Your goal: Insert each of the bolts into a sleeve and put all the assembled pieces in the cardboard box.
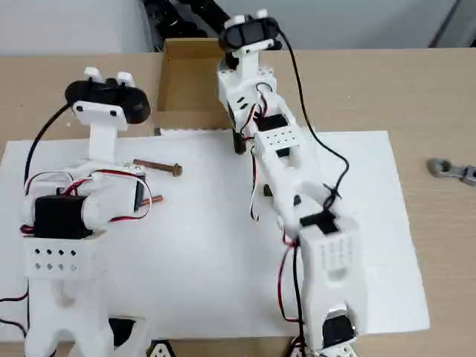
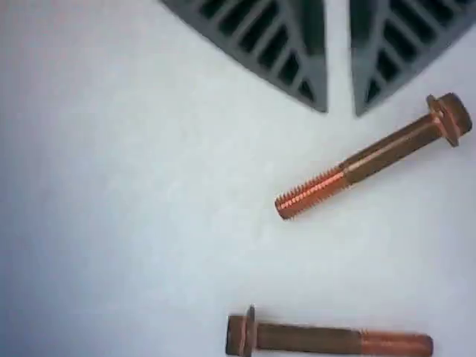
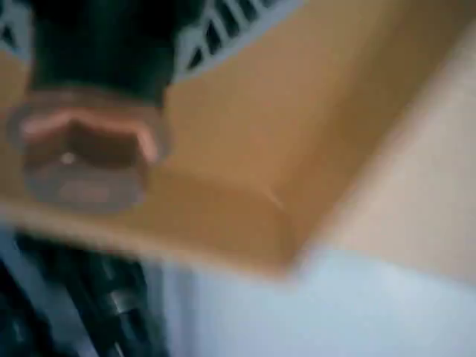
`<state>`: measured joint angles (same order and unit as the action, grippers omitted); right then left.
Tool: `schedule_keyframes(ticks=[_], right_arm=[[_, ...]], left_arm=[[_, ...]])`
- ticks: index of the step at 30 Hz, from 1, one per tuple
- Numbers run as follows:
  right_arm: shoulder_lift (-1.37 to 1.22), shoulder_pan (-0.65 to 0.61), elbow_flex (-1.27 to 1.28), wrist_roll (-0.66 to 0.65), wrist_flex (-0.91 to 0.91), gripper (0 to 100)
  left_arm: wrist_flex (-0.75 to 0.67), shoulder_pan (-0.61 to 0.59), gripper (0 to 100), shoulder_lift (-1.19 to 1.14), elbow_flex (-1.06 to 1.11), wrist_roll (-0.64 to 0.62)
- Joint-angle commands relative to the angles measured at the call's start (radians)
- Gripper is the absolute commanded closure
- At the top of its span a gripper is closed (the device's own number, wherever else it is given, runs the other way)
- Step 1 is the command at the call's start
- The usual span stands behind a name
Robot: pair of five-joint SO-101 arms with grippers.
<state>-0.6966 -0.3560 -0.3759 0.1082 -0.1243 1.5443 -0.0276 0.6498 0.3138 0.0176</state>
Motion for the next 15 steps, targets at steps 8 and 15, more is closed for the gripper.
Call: schedule_keyframes(ticks=[8, 15], right_arm=[[-0.183, 0.007, -0.236, 0.132, -0.077, 80.6], [-0.157, 0.027, -0.239, 0.167, -0.114, 82.2]], left_arm=[[-0.061, -0.006, 99, 0.006, 0.065, -0.003], [-0.037, -0.008, 91, -0.051, 0.073, -0.06]])
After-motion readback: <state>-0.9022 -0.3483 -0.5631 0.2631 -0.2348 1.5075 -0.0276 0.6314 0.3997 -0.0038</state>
